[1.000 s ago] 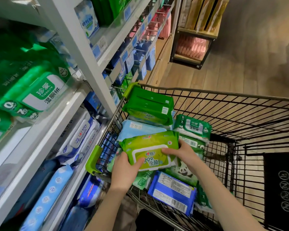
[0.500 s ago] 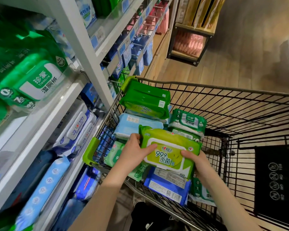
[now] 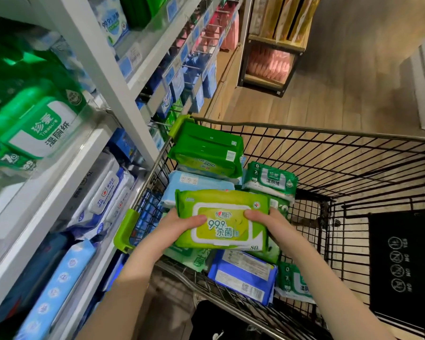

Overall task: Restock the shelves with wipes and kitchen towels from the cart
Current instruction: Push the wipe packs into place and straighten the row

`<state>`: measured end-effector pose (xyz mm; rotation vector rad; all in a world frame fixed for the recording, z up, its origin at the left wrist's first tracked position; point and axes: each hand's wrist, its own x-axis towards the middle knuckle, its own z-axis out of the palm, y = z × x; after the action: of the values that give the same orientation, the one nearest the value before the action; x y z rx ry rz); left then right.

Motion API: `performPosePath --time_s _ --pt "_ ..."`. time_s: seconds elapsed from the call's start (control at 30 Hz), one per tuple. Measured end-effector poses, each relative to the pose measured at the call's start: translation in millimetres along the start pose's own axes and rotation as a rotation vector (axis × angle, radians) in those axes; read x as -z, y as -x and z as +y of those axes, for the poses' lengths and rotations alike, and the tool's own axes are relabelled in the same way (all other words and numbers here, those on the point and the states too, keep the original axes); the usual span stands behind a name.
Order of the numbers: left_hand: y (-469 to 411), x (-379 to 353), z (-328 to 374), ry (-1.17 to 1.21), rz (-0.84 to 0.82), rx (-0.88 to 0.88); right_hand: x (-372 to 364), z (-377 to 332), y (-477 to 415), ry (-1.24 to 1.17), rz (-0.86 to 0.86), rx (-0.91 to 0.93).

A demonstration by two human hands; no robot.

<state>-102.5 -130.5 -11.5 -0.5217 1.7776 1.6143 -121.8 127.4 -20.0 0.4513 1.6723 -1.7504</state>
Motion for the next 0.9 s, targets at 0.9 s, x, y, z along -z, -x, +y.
performPosePath --time_s 0.9 --pt "14.5 51.7 12.0 0.298 0.416 -0.165 -38.8 -92.5 -147.9 -0.074 0.071 -0.150"
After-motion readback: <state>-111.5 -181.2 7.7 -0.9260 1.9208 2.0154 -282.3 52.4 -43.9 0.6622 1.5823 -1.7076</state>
